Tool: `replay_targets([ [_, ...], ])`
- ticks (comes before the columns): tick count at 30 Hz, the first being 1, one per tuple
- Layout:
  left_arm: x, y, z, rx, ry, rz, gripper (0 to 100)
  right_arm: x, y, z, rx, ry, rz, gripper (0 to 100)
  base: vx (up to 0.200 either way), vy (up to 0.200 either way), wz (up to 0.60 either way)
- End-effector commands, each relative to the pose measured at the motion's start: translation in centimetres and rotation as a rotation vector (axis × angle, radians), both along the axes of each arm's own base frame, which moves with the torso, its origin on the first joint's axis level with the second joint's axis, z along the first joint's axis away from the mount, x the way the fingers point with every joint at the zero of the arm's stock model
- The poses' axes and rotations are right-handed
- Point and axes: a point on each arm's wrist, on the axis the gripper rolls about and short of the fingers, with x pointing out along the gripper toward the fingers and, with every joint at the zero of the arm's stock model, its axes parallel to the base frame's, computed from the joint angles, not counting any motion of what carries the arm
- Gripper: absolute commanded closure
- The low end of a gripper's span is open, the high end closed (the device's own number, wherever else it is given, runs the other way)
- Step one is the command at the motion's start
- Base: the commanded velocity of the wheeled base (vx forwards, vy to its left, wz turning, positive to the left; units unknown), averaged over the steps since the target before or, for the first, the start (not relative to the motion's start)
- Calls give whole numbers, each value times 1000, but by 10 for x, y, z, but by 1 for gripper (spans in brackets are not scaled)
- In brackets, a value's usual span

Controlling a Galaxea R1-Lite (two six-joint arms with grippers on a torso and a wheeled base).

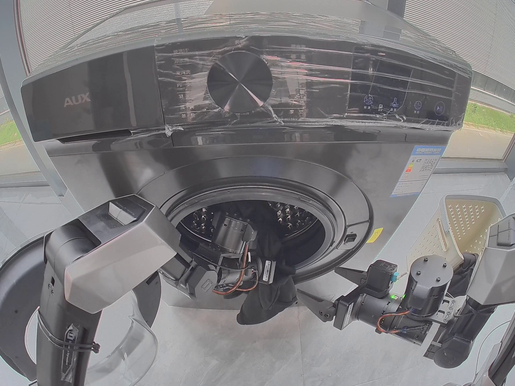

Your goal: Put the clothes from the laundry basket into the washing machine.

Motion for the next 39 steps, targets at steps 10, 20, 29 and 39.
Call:
replay_targets([
  [10, 52, 6, 7, -82, -309, 250, 100, 0, 1, 1, 9, -11, 2, 0, 0, 0, 0],
  [20, 67, -2, 23, -147, -400, 288, 100, -1, 1, 2, 9, -10, 3, 0, 0, 0, 0],
  [29, 49, -2, 35, -142, -349, 262, 0, 0, 0, 2, 9, -13, 2, 0, 0, 0, 0],
  [39, 3, -4, 13, -24, -127, 115, 0, -1, 0, 1, 7, -8, 3, 0, 0, 0, 0],
])
